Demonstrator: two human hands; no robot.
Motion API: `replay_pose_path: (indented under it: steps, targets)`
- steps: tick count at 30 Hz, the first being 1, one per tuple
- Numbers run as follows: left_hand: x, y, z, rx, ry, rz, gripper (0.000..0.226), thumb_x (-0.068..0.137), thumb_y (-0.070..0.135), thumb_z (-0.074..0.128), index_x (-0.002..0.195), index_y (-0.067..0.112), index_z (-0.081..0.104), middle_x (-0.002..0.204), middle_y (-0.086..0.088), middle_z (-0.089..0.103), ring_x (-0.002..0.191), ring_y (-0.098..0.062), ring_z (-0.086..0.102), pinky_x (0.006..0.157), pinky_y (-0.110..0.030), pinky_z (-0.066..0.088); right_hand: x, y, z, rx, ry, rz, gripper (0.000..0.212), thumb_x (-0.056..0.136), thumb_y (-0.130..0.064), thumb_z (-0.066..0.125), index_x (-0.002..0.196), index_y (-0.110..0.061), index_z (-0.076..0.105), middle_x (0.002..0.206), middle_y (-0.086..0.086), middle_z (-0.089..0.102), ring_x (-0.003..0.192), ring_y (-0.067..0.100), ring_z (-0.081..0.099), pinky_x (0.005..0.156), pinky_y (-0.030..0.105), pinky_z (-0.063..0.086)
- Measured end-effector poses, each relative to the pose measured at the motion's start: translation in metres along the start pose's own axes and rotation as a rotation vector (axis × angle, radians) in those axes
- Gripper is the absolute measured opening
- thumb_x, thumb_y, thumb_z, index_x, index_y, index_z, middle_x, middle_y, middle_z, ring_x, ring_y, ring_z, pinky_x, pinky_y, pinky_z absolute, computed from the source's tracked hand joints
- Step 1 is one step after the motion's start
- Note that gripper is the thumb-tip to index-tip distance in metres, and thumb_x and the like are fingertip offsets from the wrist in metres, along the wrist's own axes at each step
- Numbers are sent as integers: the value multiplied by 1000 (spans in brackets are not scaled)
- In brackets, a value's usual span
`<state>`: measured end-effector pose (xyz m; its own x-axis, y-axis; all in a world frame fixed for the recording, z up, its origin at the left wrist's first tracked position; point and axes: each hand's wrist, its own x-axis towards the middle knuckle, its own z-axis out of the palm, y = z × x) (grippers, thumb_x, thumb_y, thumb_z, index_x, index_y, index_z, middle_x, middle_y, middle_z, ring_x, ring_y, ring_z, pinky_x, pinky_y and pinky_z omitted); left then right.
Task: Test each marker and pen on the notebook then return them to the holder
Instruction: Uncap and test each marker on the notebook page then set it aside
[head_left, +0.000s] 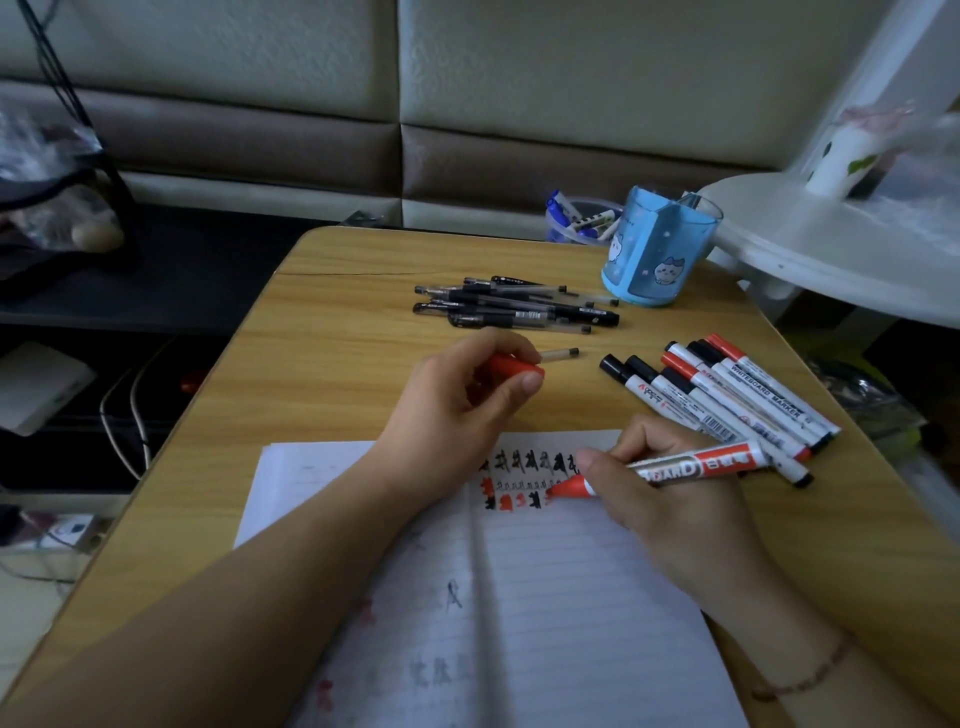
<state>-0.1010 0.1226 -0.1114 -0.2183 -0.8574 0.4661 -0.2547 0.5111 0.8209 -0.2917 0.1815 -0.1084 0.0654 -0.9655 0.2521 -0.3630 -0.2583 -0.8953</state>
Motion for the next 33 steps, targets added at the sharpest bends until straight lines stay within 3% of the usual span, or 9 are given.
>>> replay_pose_path:
  steps: [4, 9, 13, 16, 18, 20, 22, 29, 33]
  targets:
    - [0, -3, -1, -12, -13, 12, 15, 96, 24, 56, 109, 21, 64, 95, 17, 67, 90, -2, 62, 78, -15, 44, 1, 0, -1, 40, -23, 31, 37, 85, -17, 72, 56, -16, 49, 47, 5, 47, 41, 17, 39, 41, 24, 32]
    - [-1, -4, 0, 5, -3, -14, 18, 93, 29, 58, 110, 33, 60, 93, 17, 63, 84, -3, 58, 72, -19, 46, 2, 2, -2, 45, -14, 42, 37, 85, -13, 71, 57, -10, 48, 47, 10, 47, 43, 22, 38, 40, 35, 31]
    - [0, -4, -1, -18, -10, -21, 18, 89, 24, 65, 105, 31, 60, 97, 13, 65, 88, -9, 62, 74, -29, 52, 1, 0, -6, 253, -16, 95, 30, 79, -33, 76, 66, -15, 57, 52, 8, 51, 43, 17, 38, 40, 29, 32]
    - [0, -4, -1, -26, -35, -24, 23, 87, 9, 71, 101, 23, 62, 96, 10, 66, 90, -9, 62, 75, -25, 51, 0, -3, -13, 422, -13, 83, 37, 65, -46, 82, 76, -20, 60, 54, -2, 51, 45, 12, 38, 40, 21, 33]
    - [0, -3, -2, -18, -45, -33, 25, 85, 5, 72, 103, 21, 64, 97, 9, 68, 92, -9, 63, 77, -23, 51, 1, -5, -18, 466, 21, 61, 34, 68, -51, 78, 79, -21, 66, 58, 1, 55, 49, 13, 45, 42, 22, 34]
    - [1, -3, -2, 0, -49, -46, 30, 86, 5, 72, 107, 25, 64, 101, 11, 69, 97, -6, 64, 79, -19, 50, 1, -3, -21, 528, 64, 67, 21, 83, -39, 59, 82, -21, 71, 62, 6, 59, 52, 17, 50, 42, 25, 32]
    - [1, -2, -2, 26, -51, -48, 32, 87, 8, 70, 109, 31, 65, 103, 14, 70, 97, -4, 63, 80, -17, 49, 1, -1, -23, 517, 108, 70, 25, 83, -24, 45, 85, -20, 69, 62, 9, 59, 50, 20, 51, 42, 25, 30]
    - [0, 5, -3, 65, -93, 16, 33, 89, 12, 69, 105, 39, 63, 100, 19, 68, 95, -5, 62, 78, -19, 48, 3, -1, -21, 454, 105, 25, 18, 83, -17, 48, 76, -24, 62, 64, 12, 64, 48, 25, 54, 42, 20, 33]
    - [0, 3, -1, 84, -111, 81, 28, 87, 19, 69, 106, 39, 64, 99, 21, 69, 94, -6, 62, 78, -21, 47, 2, -3, -21, 443, 59, 14, 11, 84, -20, 55, 83, -21, 66, 75, 16, 69, 50, 25, 57, 42, 21, 34]
